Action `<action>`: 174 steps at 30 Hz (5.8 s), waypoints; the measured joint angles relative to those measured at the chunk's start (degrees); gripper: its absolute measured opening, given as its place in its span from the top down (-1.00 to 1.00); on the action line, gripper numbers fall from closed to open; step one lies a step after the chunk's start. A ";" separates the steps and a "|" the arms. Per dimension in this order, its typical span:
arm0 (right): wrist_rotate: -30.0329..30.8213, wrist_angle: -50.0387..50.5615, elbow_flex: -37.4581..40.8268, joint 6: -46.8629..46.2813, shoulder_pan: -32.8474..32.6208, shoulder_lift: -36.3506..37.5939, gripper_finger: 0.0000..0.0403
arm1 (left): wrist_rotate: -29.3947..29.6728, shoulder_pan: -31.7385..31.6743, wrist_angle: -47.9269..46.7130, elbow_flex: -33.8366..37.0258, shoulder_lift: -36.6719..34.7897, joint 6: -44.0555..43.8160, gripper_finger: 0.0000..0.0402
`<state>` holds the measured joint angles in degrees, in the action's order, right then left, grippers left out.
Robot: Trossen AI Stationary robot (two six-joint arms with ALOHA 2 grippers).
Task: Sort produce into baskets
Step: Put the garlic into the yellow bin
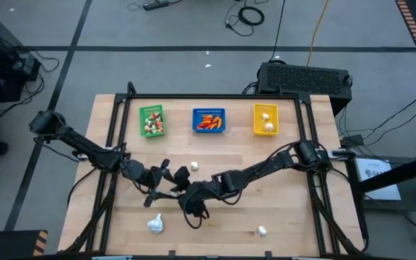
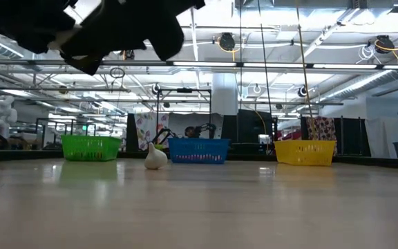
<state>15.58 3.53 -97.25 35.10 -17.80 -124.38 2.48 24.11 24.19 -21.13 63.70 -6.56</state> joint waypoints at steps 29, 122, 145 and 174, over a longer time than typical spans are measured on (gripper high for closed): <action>3.60 56.16 -0.04 -28.95 22.64 8.83 0.42 | 24.83 -0.18 -34.03 -0.06 -16.19 -10.00 -0.47; -0.84 0.02 0.02 -15.36 -5.21 -1.39 -0.13 | 8.65 30.04 -31.84 0.03 -15.73 -44.71 -0.47; -20.11 -10.22 -1.90 -12.68 1.70 -9.86 0.01 | 11.75 37.96 -15.58 0.00 11.01 -57.61 -0.47; -20.16 -12.24 -1.88 -14.94 1.20 -11.38 0.01 | 3.94 36.41 -6.71 -0.43 15.58 -51.81 -0.47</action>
<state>-4.58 -8.72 -99.13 20.16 -16.60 -135.76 6.42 60.51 17.47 -21.56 79.27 -58.37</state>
